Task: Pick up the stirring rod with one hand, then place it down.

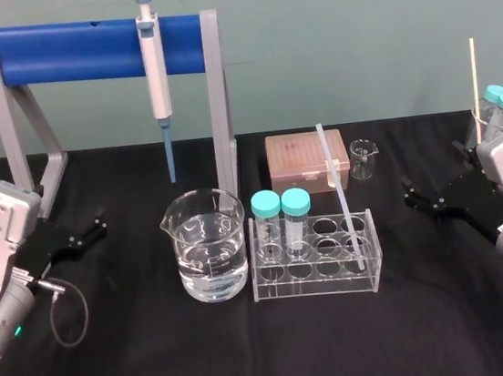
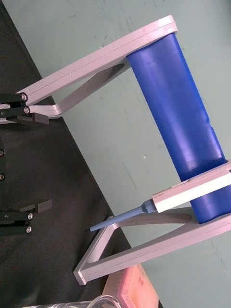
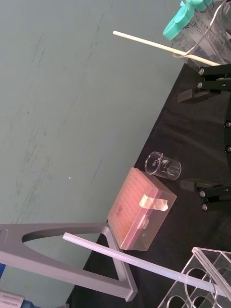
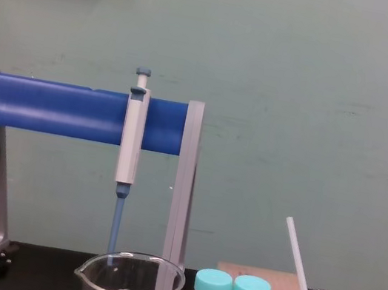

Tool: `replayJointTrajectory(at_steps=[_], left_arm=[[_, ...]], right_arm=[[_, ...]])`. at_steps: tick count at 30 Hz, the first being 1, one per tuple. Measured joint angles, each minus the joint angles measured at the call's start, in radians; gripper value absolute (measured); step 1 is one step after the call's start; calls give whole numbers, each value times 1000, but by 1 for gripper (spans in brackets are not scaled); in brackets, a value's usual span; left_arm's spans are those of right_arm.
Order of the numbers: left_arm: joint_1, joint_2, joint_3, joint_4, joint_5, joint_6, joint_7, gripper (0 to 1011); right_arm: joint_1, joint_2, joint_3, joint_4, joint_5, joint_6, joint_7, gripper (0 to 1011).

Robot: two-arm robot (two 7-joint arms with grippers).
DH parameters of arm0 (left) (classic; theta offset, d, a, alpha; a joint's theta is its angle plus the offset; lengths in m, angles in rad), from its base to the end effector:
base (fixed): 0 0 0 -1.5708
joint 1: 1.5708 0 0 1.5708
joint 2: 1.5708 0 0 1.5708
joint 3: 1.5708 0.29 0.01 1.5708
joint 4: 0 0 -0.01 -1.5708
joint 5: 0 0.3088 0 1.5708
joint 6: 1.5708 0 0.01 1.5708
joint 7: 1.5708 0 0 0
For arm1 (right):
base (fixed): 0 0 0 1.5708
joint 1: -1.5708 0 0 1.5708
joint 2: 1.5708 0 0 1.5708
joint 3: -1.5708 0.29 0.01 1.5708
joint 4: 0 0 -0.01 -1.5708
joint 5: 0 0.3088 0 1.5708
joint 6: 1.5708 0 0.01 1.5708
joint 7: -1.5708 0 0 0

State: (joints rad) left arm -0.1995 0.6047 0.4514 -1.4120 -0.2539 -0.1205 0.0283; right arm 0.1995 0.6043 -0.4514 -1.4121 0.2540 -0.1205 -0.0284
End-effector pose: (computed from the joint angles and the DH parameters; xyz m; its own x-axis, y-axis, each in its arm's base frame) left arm 0.3581 0.0827 -0.3023 0.2923 0.8803 0.3738 -0.9553 0.2873 0.0703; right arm 0.3581 -0.0825 -0.3023 0.2923 -0.8805 0.3733 0.9553 0.2874 -0.0701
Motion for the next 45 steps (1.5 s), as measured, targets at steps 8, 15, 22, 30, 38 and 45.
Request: replayJointTrajectory(at_steps=[8,15,22,30,38,45], left_arm=[[0,0,0,0,0,0,0,1000],[0,0,0,0,0,0,0,1000],[0,0,0,0,0,0,0,1000],[0,0,0,0,0,0,0,1000],[0,0,0,0,0,0,0,1000],[0,0,0,0,0,0,0,1000]], right_arm=[[0,0,0,0,0,0,0,1000],[0,0,0,0,0,0,0,1000],[0,0,0,0,0,0,0,1000],[0,0,0,0,0,0,0,1000],[0,0,0,0,0,0,0,1000],[0,0,0,0,0,0,0,1000]])
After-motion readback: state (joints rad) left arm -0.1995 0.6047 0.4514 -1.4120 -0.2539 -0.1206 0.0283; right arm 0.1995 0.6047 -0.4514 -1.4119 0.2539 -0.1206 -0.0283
